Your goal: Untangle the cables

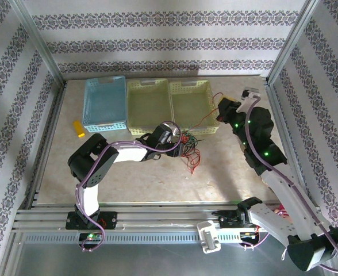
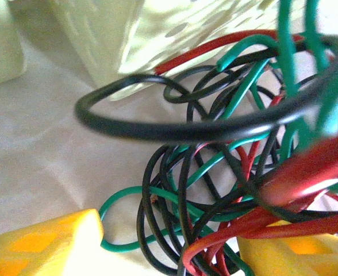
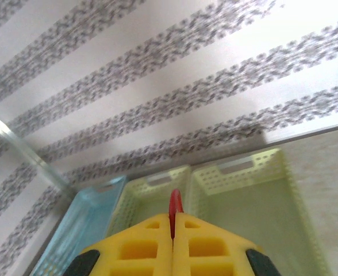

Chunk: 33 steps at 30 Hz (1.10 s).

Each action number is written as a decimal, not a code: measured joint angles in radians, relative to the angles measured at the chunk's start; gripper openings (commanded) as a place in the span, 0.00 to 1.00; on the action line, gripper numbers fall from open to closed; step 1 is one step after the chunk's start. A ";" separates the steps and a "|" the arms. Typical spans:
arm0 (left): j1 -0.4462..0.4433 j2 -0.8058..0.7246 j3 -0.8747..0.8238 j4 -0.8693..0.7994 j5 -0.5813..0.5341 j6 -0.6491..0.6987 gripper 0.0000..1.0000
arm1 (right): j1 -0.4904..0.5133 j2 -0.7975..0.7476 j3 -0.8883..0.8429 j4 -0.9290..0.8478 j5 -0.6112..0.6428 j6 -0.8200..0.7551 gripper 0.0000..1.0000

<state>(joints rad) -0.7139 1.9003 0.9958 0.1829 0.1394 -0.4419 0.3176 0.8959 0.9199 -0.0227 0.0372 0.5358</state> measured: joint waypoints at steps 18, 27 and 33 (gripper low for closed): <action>-0.002 -0.042 -0.095 0.031 -0.130 -0.015 0.00 | -0.172 -0.014 0.051 0.005 0.001 0.045 0.00; -0.002 -0.137 -0.214 0.045 -0.166 -0.023 0.00 | -0.185 -0.064 0.051 -0.010 0.084 0.033 0.00; 0.006 -0.267 -0.361 0.041 -0.245 -0.090 0.00 | -0.185 -0.093 0.051 -0.040 0.181 0.010 0.00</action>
<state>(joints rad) -0.7082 1.6337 0.6350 0.2237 -0.1051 -0.5323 0.1326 0.8032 0.9714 -0.0631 0.2180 0.5461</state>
